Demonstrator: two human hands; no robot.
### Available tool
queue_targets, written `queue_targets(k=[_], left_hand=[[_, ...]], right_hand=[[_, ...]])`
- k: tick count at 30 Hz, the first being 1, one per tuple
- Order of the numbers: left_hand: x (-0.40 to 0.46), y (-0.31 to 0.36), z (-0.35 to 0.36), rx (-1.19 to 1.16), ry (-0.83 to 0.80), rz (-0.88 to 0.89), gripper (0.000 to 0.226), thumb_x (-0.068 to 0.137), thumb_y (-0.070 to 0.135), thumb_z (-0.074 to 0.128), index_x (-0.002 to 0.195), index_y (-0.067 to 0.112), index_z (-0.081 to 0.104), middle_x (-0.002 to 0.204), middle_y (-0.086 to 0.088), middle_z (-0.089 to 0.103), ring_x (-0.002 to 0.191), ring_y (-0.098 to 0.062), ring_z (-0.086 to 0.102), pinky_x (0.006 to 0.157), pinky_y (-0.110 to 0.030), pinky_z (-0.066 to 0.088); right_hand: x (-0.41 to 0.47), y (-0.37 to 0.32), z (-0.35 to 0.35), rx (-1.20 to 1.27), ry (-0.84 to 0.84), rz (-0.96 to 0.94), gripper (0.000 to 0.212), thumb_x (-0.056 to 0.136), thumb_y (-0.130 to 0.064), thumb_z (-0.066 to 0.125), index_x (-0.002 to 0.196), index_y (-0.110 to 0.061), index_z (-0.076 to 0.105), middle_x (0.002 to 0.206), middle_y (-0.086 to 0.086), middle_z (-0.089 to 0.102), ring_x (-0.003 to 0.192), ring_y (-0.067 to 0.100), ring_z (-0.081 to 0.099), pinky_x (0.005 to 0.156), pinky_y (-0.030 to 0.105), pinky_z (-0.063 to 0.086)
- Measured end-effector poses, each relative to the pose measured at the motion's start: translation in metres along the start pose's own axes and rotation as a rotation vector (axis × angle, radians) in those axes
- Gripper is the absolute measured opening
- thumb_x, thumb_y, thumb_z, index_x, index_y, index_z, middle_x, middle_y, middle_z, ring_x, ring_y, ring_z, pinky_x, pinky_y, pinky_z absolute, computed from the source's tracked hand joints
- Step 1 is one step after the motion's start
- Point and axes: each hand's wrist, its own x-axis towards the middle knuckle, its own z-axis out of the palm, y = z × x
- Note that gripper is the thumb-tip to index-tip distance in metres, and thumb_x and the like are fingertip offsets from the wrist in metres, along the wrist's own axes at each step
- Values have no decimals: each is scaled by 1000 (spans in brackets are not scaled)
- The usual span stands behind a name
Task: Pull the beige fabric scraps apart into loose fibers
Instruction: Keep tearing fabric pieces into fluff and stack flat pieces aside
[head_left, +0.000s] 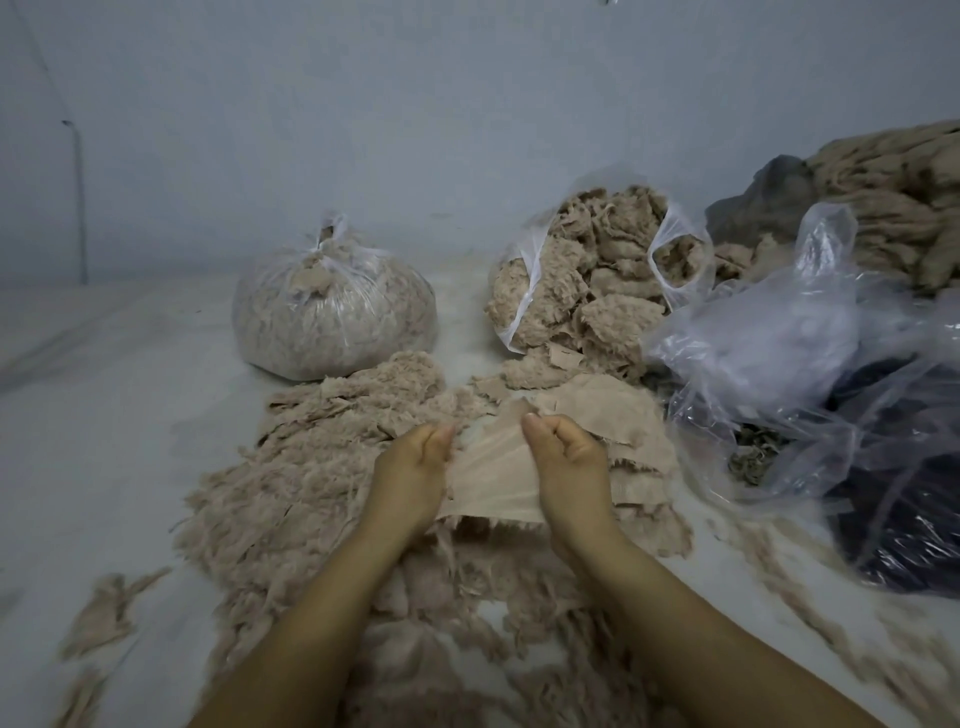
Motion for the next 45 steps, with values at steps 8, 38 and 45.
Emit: queue_targets(k=[8, 38, 45], left_hand=[[-3, 19, 0, -433, -185, -233, 55, 75, 69, 39, 92, 21, 61, 78, -1, 66, 62, -9, 60, 54, -20, 50], [-3, -30, 11, 348, -582, 309, 38, 93, 9, 49, 130, 18, 55, 129, -3, 58, 117, -18, 52, 92, -18, 34], [-10, -51, 14, 340, -768, 187, 45, 101, 20, 37, 145, 30, 35, 148, 0, 40, 130, -17, 41, 101, -21, 33]], right_hand=[[15, -16, -12, -32, -39, 89, 35, 95, -26, 57, 64, -12, 49, 53, 6, 41, 48, 16, 35, 43, 24, 27], [-4, 28, -3, -1316, -492, 145, 48, 85, -58, 55, 103, -13, 59, 103, 5, 59, 94, 23, 59, 69, 31, 43], [-13, 28, -4, -520, -342, 170, 22, 94, -19, 58, 76, -13, 47, 65, -3, 44, 60, 8, 39, 49, 17, 32]])
